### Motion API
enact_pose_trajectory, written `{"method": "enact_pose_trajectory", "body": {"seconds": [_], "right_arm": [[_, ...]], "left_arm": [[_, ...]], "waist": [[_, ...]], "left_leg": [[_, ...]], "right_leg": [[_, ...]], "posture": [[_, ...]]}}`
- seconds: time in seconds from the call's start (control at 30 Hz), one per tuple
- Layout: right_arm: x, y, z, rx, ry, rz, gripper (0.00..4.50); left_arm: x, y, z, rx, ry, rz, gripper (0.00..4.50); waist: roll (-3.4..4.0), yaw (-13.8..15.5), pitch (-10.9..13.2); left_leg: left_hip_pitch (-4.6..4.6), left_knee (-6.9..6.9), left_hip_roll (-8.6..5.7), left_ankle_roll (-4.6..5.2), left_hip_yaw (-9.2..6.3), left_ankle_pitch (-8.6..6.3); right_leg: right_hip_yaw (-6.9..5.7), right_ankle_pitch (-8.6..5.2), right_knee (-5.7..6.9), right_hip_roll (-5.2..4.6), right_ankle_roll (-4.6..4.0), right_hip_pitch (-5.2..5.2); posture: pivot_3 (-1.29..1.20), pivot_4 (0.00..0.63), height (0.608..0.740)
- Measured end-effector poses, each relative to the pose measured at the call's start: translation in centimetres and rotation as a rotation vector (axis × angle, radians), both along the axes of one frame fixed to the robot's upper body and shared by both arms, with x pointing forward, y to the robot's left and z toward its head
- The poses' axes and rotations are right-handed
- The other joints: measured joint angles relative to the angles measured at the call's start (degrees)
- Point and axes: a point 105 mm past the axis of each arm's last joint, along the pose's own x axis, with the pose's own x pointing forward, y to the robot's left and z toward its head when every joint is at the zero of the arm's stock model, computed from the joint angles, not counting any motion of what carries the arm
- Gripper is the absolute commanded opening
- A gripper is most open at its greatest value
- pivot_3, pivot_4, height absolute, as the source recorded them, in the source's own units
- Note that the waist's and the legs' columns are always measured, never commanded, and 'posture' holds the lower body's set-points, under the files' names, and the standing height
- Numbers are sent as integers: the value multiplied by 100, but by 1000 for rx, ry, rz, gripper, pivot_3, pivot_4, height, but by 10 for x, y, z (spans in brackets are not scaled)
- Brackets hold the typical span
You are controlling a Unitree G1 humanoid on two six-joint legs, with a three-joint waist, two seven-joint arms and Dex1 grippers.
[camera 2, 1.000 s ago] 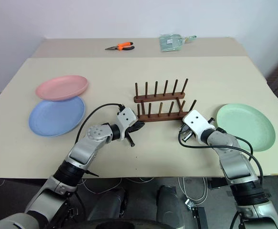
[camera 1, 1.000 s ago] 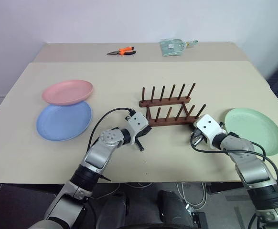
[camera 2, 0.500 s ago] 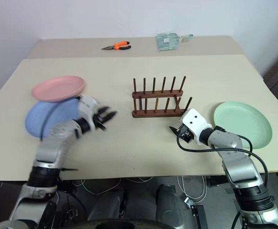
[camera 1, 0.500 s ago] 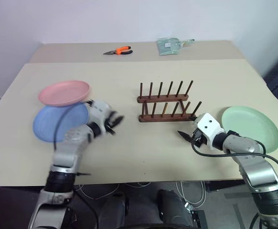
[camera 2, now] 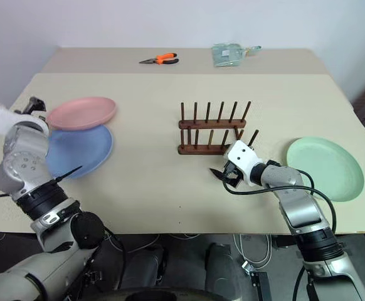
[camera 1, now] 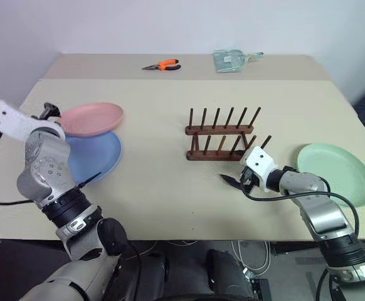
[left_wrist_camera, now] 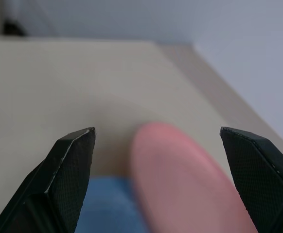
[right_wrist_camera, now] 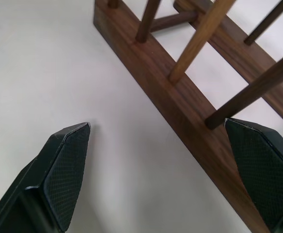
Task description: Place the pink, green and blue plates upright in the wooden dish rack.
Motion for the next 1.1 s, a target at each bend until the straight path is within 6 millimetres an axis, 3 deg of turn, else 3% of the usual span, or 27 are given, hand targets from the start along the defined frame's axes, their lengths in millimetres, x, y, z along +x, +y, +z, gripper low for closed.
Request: {"method": "enact_pose_trajectory", "body": {"seconds": [0.1,0.2,0.4,0.43,0.5,0.57,0.67,0.73,0.8,0.9,1.0,1.1], "right_arm": [[0,2,1,8,-13,8,4500],[1,3,3,12,-30,8,4500],[4,-2,13,33,-76,-23,4500],[5,-5,19,56,-79,-35,4500],[4,-10,30,84,-88,-46,4500],[0,-13,42,61,-112,-26,4500],[1,-4,73,40,-205,31,4500],[3,10,99,1,-320,90,4500],[6,29,116,-101,-456,149,4500],[14,43,124,-210,-570,174,4500],[26,46,121,-324,-637,159,4500],[30,48,111,-383,-653,167,3603]], "left_arm": [[6,-7,-19,-133,8,-73,4193],[19,-20,-32,-241,7,-163,3352],[35,-31,-40,-366,-11,-217,255],[37,-32,-40,-371,-21,-227,30],[41,-36,-32,-330,-48,-265,30],[48,-54,-7,-211,-112,-374,30],[51,-100,42,-2,-239,-579,30],[50,-146,64,113,-289,-742,30],[46,-191,72,190,-295,-889,30],[40,-232,72,222,-285,-1012,30],[34,-248,73,260,-273,-1074,30],[31,-253,75,250,-284,-1094,0]], "waist": [[-5,-12,2],[-7,-15,3],[-12,-18,6],[-13,-16,7],[-20,-15,11],[-27,6,16],[-30,-13,17],[-27,-16,15],[-26,-36,15],[-26,-57,15],[-26,-61,16],[-26,-45,16]], "left_leg": [[2,0,1,-1,0,1],[2,0,0,-3,0,1],[1,-2,0,-4,1,2],[0,-3,0,-5,1,3],[-2,-2,0,-5,1,3],[-8,0,-3,-5,0,3],[-5,1,-4,-5,4,3],[-1,-2,-2,-5,4,3],[2,-6,-1,-5,7,3],[-2,-8,0,-6,8,4],[-3,-8,0,-21,8,12],[-4,-7,-1,-19,8,11]], "right_leg": [[-1,0,4,2,0,-1],[0,1,4,2,-1,-3],[1,1,3,2,-3,-4],[1,2,4,2,-3,-5],[0,2,3,2,-4,-6],[0,3,0,2,-4,-4],[6,3,-4,1,-4,-1],[5,2,-3,2,-4,0],[5,2,-2,2,-4,-2],[7,2,-2,2,-4,-8],[7,2,-1,3,-5,-11],[9,2,-3,3,-5,-9]], "posture": [[0,150,740],[0,150,740],[0,150,740],[0,150,740],[0,150,740],[0,150,740],[0,150,740],[0,150,740],[0,150,740],[0,150,740],[0,150,740],[0,150,740]]}}
